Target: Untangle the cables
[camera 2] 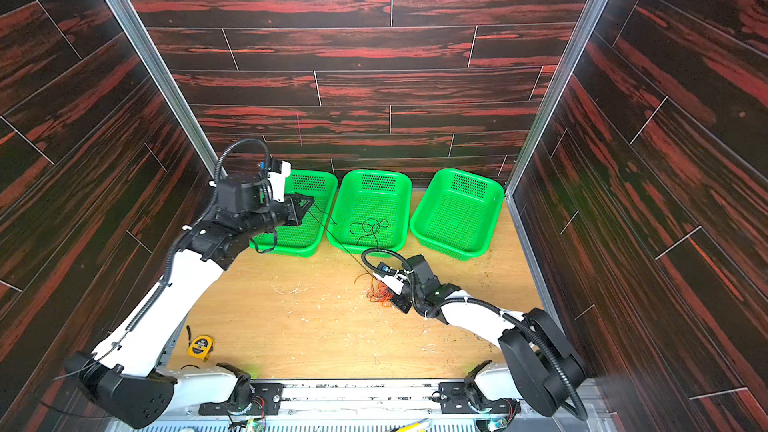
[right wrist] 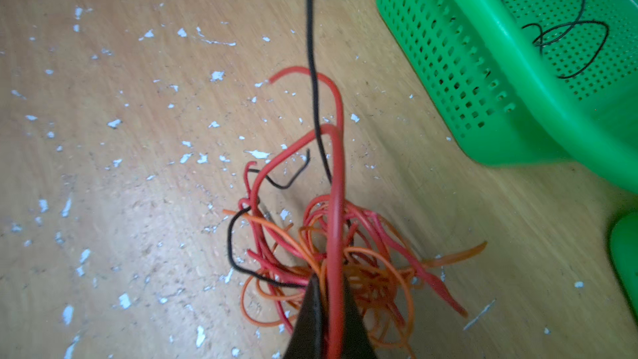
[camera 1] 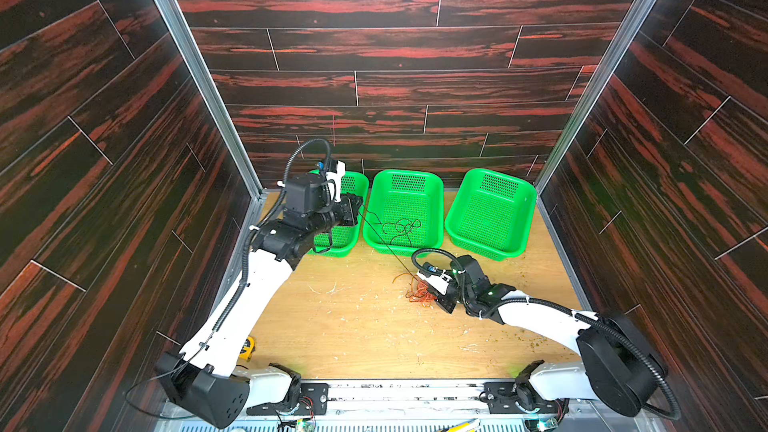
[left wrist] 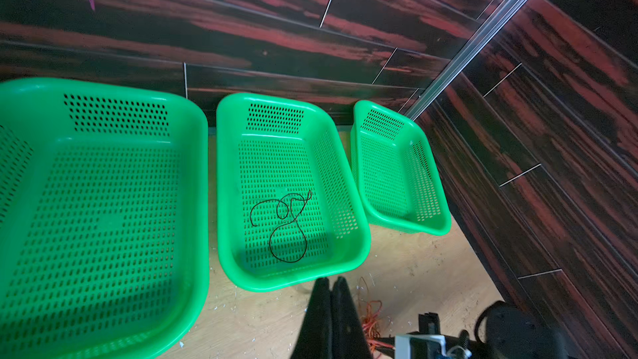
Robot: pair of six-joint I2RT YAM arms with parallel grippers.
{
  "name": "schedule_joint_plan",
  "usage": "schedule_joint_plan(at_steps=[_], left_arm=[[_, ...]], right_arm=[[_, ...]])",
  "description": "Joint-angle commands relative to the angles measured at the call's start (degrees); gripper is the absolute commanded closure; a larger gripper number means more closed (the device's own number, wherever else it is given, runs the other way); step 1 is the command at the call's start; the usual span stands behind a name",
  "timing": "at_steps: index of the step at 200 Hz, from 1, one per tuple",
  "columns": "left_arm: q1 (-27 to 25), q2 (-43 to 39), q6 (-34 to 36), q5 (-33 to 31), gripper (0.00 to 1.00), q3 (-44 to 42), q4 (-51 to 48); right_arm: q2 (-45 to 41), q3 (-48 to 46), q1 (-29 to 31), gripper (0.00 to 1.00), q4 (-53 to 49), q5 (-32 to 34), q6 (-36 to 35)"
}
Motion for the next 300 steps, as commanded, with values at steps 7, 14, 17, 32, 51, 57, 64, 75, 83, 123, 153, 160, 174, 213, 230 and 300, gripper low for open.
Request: schedule_joint_plan(at_steps=[7, 14, 17, 32, 51, 57, 64, 75, 83, 123, 153, 160, 174, 213, 230, 300], left_arm=[[0.4, -2.0, 2.3, -2.1, 1.0, 2.6, -1.2], [0.5, -2.1, 2.5, -2.3, 1.0, 3.1, -1.5], [0.5, -2.1, 2.6, -2.3, 1.0, 3.4, -1.6], [0.5, -2.2, 3.3, -2.5, 1.0, 5.1, -2.6], [0.6, -2.1, 4.1, -2.9, 1.0, 6.8, -3.1], [0.7, -2.0, 4.2, -3.0, 1.0, 7.3, -3.1], [0.9, -1.6, 4.2, -2.5, 1.0, 8.1, -3.4], [1.0, -0.5, 4.4, -1.6, 1.0, 10.0, -4.7], [1.1, 0.0, 4.5, -1.2, 1.0, 11.0, -5.2], [1.1, 0.6, 5.2, -0.8, 1.0, 14.1, -5.9], [1.1, 1.7, 4.2, 3.6, 1.0, 15.9, -6.2], [1.1, 2.1, 3.6, 5.5, 1.0, 15.6, -5.8], [1.0, 2.8, 1.2, 10.2, 1.0, 14.2, -3.6], [-1.6, 4.0, 0.6, 12.5, 1.0, 13.1, -2.1], [-2.2, 3.9, 0.7, 12.5, 1.0, 13.1, -2.2], [-6.0, 3.6, 1.4, 10.2, 1.0, 13.2, -2.1]], right_arm=[[3.5, 1.1, 0.1, 1.0, -3.7, 6.3, 0.0], [4.3, 1.3, 0.1, 1.0, -4.3, 7.4, -0.2], [4.7, 1.3, 0.1, 1.0, -4.3, 7.8, -0.3], [5.7, 1.3, 0.0, 1.0, -4.0, 8.9, -0.4], [6.6, 1.3, -0.2, 1.0, -3.1, 8.2, -0.2], [7.0, 1.5, -0.3, 0.99, -3.1, 7.9, 0.1], [7.6, 1.9, -0.4, 0.98, -3.3, 7.5, 0.4], [9.0, 2.9, -0.6, 0.95, -4.2, 7.4, 0.9], [9.8, 3.5, -0.9, 0.94, -4.9, 7.2, 1.3], [11.8, 4.3, -3.1, 0.91, -5.9, 6.3, 2.7], [9.7, 3.9, -3.7, 0.77, -5.5, 3.0, 2.8], [8.7, 3.9, -3.7, 0.74, -5.7, 2.0, 2.3], [6.2, 4.0, -3.6, 0.69, -5.9, 0.3, 2.1], [-1.0, 4.0, -3.8, 0.58, -4.4, -3.2, 2.8], [-4.3, 5.0, -3.7, 0.55, -4.2, -6.8, 3.8], [0.3, 14.8, 0.0, 0.38, 6.3, -22.1, 12.2]])
